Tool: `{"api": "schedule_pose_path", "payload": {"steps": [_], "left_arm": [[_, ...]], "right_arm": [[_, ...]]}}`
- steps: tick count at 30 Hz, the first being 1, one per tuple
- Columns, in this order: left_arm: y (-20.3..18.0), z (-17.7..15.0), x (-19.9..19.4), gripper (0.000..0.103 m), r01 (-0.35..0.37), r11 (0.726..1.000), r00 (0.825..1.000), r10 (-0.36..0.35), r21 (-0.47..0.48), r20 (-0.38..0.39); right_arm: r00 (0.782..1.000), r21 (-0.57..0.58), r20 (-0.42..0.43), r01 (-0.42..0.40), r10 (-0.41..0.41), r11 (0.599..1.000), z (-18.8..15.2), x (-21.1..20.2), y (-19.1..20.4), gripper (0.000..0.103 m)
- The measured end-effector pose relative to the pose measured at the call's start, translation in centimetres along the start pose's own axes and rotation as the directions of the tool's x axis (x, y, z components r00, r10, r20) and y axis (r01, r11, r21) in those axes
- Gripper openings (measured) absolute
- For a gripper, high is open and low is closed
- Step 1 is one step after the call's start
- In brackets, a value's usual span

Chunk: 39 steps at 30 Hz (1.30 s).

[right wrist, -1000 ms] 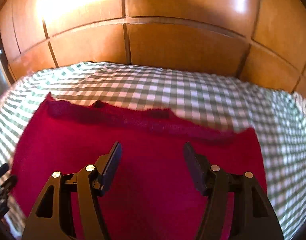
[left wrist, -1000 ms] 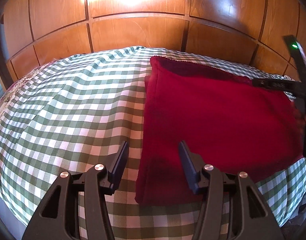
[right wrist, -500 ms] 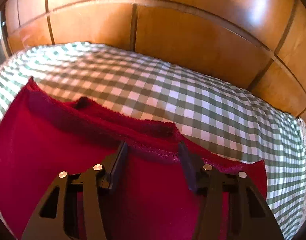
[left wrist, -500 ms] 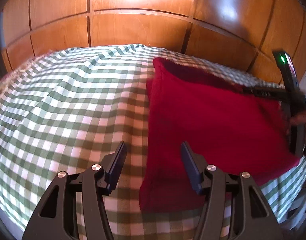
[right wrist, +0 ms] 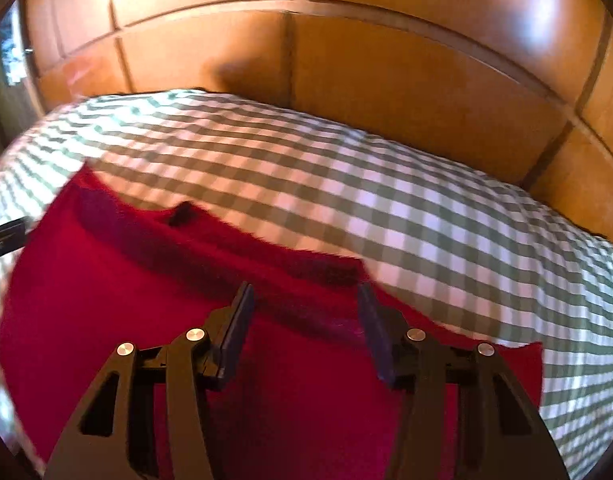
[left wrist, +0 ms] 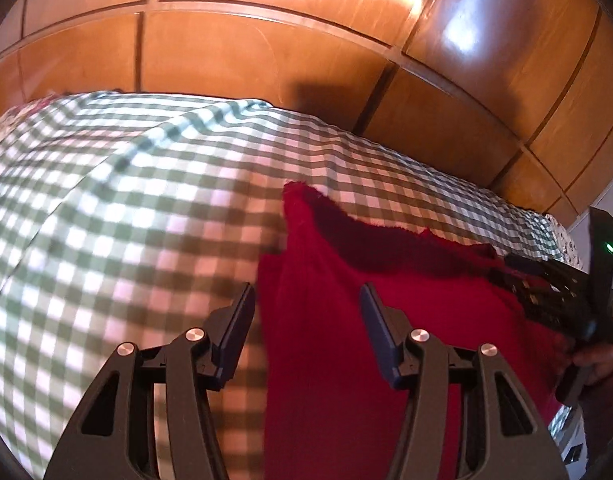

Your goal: Fold small clothes

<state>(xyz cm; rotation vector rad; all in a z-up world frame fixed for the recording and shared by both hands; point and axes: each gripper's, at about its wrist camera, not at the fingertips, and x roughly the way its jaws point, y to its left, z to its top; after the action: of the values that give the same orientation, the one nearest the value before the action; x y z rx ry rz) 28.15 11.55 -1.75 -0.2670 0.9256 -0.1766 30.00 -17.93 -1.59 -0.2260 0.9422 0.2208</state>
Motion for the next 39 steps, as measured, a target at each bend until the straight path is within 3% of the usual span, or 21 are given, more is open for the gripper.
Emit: {"api": "schedule_pose_path", "payload": {"steps": [3,6,7,8,10,13,16,19,23,27,29,31,33,39], "left_arm": [[-0.4,1.0,2.0,0.047,0.003,1.000,0.999,-0.003,0.004,-0.040],[-0.8,1.6,3.2,0.024,-0.013,1.000,0.999,0.014,0.015,-0.047],[-0.9,1.7,3.3,0.013,-0.012,1.000,0.999,0.013,0.022,-0.043],[-1.1,1.8,3.3,0.008,-0.009,0.999,0.999,0.010,0.030,-0.033],[-1.1,1.7,2.6,0.007,-0.003,0.999,1.000,0.003,0.040,0.008],[-1.0,1.8,0.8,0.007,0.015,1.000,0.996,-0.017,0.021,0.089],[-1.2,2.1,0.0,0.007,0.008,1.000,0.991,-0.011,0.023,0.131],[-1.7,2.5,1.6,0.007,-0.046,0.999,0.994,0.043,0.029,0.105],[-1.1,1.8,5.1,0.012,-0.126,0.992,0.992,0.125,0.019,0.014],[-1.4,1.9,4.5,0.021,-0.157,0.987,0.987,0.156,0.026,0.025],[-1.5,1.5,3.3,0.030,-0.179,0.983,0.983,0.177,0.034,0.039],[-1.4,0.7,1.6,0.034,-0.185,0.982,0.981,0.183,0.038,0.066],[-1.4,-0.7,-0.3,0.035,-0.168,0.985,0.983,0.163,0.047,0.087],[-0.6,-5.2,-4.3,0.042,-0.147,0.988,0.984,0.141,0.051,0.110]], "right_arm": [[1.000,-0.050,-0.017,-0.018,0.017,0.999,-0.4,0.2,0.5,0.060],[0.999,-0.073,-0.041,0.010,-0.013,0.997,-0.5,1.5,0.8,0.059],[0.999,-0.078,-0.046,0.014,-0.018,0.997,-0.5,1.8,0.8,0.049],[0.999,-0.088,-0.045,0.015,-0.019,0.996,-0.4,2.0,1.0,0.039],[0.999,-0.103,-0.049,-0.007,0.002,0.995,-0.3,2.0,1.6,0.007],[0.999,-0.156,-0.026,0.040,-0.044,0.987,-0.3,1.4,2.8,0.003],[0.998,-0.104,0.043,0.053,-0.049,0.993,0.5,-0.4,2.0,0.003],[0.995,-0.057,0.081,0.064,-0.059,0.996,1.5,-1.2,1.3,0.003],[0.995,-0.035,0.021,0.094,-0.094,0.995,1.3,1.7,1.4,0.003],[0.992,-0.007,-0.010,0.125,-0.125,0.992,0.7,3.4,1.2,0.003],[0.993,0.017,0.000,0.121,-0.121,0.993,0.6,2.6,0.9,0.011],[0.993,0.053,0.022,0.118,-0.119,0.992,0.2,1.2,0.3,0.041],[0.992,0.100,0.053,0.112,-0.118,0.989,-1.0,-1.0,-0.7,0.054],[0.990,0.277,0.064,0.106,-0.128,0.955,-6.9,-6.6,-5.9,0.054]]}}
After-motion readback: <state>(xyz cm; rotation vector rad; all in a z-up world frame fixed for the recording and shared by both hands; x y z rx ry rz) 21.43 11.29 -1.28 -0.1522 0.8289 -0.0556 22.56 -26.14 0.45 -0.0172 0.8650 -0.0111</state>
